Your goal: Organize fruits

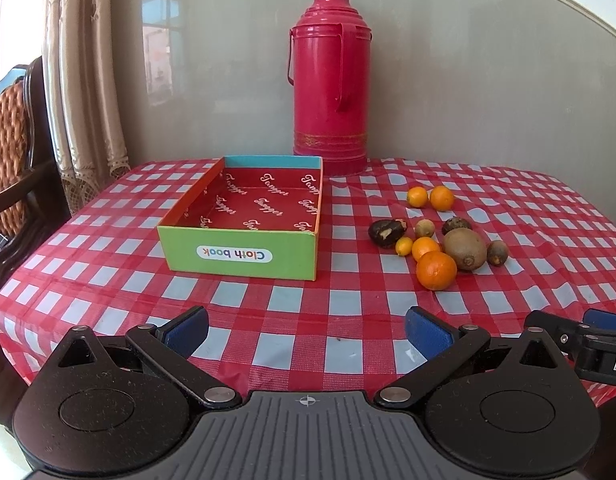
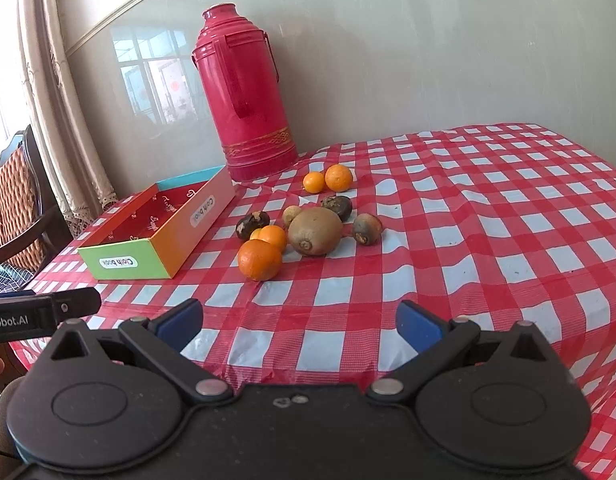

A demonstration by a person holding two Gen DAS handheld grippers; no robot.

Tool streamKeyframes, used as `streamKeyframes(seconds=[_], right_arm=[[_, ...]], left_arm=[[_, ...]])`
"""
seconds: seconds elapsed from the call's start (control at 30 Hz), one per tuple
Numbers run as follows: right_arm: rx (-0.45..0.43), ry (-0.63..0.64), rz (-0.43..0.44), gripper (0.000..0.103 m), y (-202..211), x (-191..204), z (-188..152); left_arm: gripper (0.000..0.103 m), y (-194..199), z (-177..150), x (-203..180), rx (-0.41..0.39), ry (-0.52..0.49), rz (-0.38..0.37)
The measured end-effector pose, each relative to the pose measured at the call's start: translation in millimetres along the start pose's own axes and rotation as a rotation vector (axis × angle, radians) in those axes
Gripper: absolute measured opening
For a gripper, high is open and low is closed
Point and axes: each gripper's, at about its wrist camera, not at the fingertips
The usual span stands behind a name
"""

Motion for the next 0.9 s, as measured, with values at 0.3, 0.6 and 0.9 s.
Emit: streamKeyframes(seconds=[0.3,0.6,0.9], right_arm=[[0.002,0.0,0.002,0.097,-0.7,0.7,-0.7],[0.005,0.001,0.002,0.097,-0.8,0.6,-0.6],[0.01,0.004,0.005,0.097,-1.4,1.2,-0.4]], left_arm=[[0.103,0.4,1.4,0.3,-0.003,0.003,0.002],[0.103,0.1,1.6,0.4,-0.003,0.008,0.01],[0.103,0.0,1.4,1.5,-0.005,0.01,0.008]])
Point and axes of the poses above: each gripper's, at about its wrist camera, not at the fingertips, and y roughly against the way its jaws point, x to its left, z to its top, and after that the axes turned 2 degrees about z, right-handed
